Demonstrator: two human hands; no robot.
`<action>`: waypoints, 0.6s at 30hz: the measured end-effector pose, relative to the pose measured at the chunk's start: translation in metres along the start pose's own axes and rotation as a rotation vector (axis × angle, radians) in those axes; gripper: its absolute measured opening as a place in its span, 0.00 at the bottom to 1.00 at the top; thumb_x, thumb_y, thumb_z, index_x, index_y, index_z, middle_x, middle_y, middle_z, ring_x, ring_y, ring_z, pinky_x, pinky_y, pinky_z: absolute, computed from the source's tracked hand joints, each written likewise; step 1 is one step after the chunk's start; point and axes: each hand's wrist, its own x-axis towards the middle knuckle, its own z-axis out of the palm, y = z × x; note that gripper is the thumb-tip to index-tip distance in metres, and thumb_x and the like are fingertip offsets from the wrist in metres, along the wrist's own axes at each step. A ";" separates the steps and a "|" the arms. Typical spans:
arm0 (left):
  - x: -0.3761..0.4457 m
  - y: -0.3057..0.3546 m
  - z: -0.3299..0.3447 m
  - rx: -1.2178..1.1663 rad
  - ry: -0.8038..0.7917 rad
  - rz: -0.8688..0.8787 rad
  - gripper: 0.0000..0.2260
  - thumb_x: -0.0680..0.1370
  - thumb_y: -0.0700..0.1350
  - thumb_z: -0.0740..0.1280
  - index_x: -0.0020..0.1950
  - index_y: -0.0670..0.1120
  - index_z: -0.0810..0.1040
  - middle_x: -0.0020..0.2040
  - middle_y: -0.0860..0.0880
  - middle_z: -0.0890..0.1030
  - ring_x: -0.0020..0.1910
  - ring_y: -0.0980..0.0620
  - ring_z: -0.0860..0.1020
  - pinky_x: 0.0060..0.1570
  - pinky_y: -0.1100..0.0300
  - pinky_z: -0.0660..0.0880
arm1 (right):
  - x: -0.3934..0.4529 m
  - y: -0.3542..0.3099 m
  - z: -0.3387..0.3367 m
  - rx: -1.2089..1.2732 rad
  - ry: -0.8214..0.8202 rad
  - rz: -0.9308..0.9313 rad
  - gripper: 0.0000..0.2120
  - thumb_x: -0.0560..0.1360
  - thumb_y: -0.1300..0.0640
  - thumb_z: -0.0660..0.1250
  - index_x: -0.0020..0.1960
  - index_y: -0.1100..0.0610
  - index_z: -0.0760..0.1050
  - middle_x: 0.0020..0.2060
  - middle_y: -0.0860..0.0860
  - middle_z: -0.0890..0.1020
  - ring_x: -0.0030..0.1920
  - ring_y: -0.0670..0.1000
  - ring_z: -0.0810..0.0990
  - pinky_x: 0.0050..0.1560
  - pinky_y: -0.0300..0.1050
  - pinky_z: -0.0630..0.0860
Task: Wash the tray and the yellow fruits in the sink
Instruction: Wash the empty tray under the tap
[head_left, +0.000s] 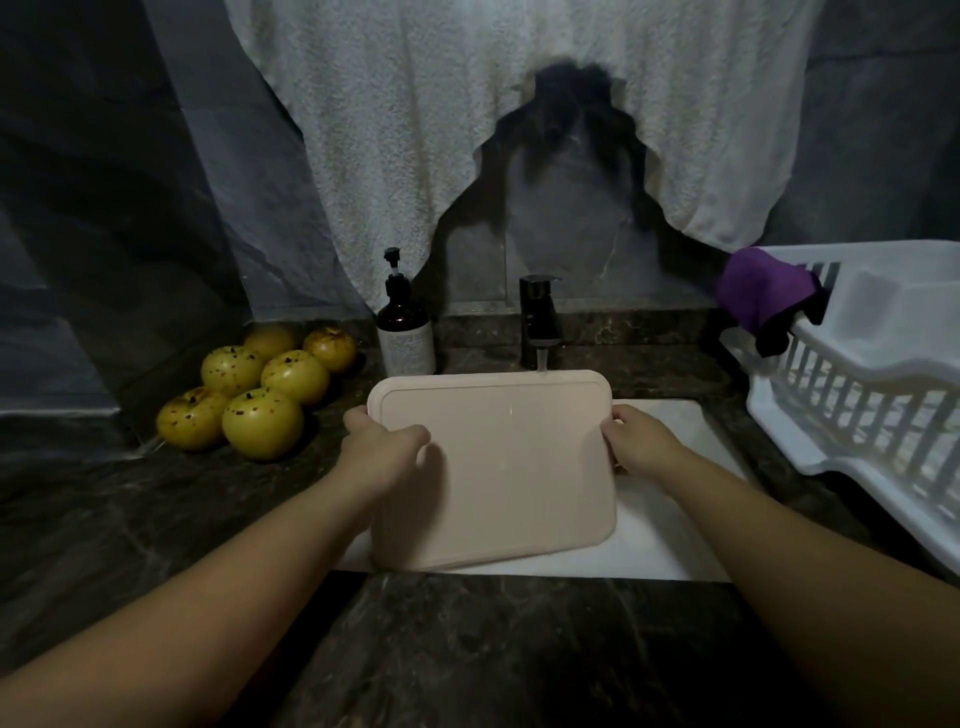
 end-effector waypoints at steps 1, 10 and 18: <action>-0.002 0.000 0.000 0.001 0.000 -0.001 0.36 0.79 0.48 0.70 0.80 0.45 0.53 0.71 0.40 0.70 0.60 0.42 0.75 0.54 0.49 0.74 | -0.001 0.000 -0.001 -0.005 -0.002 -0.004 0.19 0.85 0.52 0.53 0.71 0.56 0.72 0.61 0.57 0.80 0.56 0.58 0.80 0.61 0.58 0.79; 0.003 -0.005 -0.003 -0.053 -0.001 -0.018 0.37 0.77 0.48 0.71 0.80 0.46 0.54 0.66 0.43 0.73 0.56 0.44 0.75 0.51 0.50 0.74 | -0.004 -0.006 -0.012 0.051 0.030 -0.067 0.20 0.85 0.52 0.53 0.74 0.55 0.70 0.62 0.58 0.79 0.54 0.58 0.79 0.52 0.51 0.78; 0.017 -0.001 0.035 -0.191 -0.119 -0.128 0.28 0.78 0.45 0.68 0.78 0.47 0.66 0.61 0.44 0.77 0.54 0.44 0.77 0.54 0.46 0.78 | -0.009 0.012 -0.052 0.273 0.182 -0.007 0.19 0.84 0.52 0.58 0.72 0.54 0.73 0.58 0.53 0.80 0.52 0.54 0.79 0.47 0.48 0.75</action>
